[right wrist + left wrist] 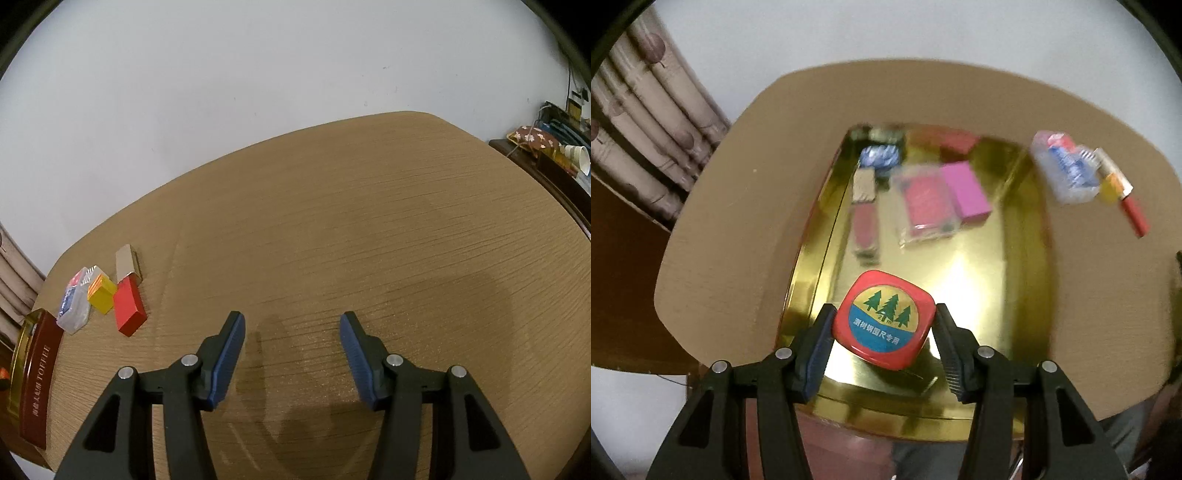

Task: Organize rigid objects
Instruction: 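Carry the tape measure into the tin and open the left gripper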

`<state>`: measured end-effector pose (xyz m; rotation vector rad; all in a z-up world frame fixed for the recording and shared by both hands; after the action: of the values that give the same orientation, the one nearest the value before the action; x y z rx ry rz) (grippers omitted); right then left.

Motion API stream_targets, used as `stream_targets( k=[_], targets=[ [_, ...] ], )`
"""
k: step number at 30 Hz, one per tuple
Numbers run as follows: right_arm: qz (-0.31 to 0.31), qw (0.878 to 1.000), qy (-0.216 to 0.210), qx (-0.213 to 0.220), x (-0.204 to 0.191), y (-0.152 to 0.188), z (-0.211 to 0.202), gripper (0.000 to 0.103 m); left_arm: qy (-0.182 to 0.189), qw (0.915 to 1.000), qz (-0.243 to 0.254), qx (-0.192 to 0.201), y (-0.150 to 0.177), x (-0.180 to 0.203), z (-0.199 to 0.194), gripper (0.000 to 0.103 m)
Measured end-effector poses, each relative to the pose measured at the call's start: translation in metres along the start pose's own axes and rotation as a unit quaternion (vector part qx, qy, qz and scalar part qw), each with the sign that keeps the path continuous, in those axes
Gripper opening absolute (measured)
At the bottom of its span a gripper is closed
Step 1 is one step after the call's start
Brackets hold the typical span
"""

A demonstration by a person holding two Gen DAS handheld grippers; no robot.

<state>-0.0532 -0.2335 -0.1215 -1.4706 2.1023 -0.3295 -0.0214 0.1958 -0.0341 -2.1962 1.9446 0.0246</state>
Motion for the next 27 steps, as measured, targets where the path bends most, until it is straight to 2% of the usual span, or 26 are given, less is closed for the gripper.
stream_targets(
  k=[6, 12, 19, 23, 27],
  targets=[
    [-0.004, 1.0, 0.007, -0.003, -0.006, 0.0, 0.004, 0.055, -0.022, 0.9997, 0.013, -0.004, -0.008, -0.009, 0.024, 0.049],
    [-0.006, 1.0, 0.012, -0.003, -0.011, 0.002, 0.005, 0.055, -0.021, 0.9997, 0.004, -0.012, -0.019, -0.021, 0.042, 0.049],
    [-0.006, 1.0, 0.013, -0.003, -0.015, 0.003, 0.006, 0.055, -0.061, 0.9971, 0.035, 0.027, -0.02, -0.019, 0.035, 0.051],
    [-0.006, 1.0, 0.013, -0.004, -0.013, 0.003, 0.005, 0.055, -0.039, 0.9973, 0.024, 0.058, -0.015, -0.019, 0.013, 0.053],
    [-0.009, 1.0, 0.015, -0.004, -0.014, 0.003, 0.005, 0.055, 0.006, 0.9946, -0.021, 0.102, 0.003, -0.026, -0.028, 0.056]
  ],
)
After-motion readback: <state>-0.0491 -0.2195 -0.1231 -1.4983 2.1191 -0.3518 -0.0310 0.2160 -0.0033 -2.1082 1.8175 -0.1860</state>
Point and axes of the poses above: each gripper's, at about its wrist camera, not at the fingertips, and z roughly the way its jaws point, x to its right, y to its underside, the point moved 6 cm from there along z, roughly the way its jaws point, and after that the axes turned 9 degrees about -x, right-handed, at the moved point
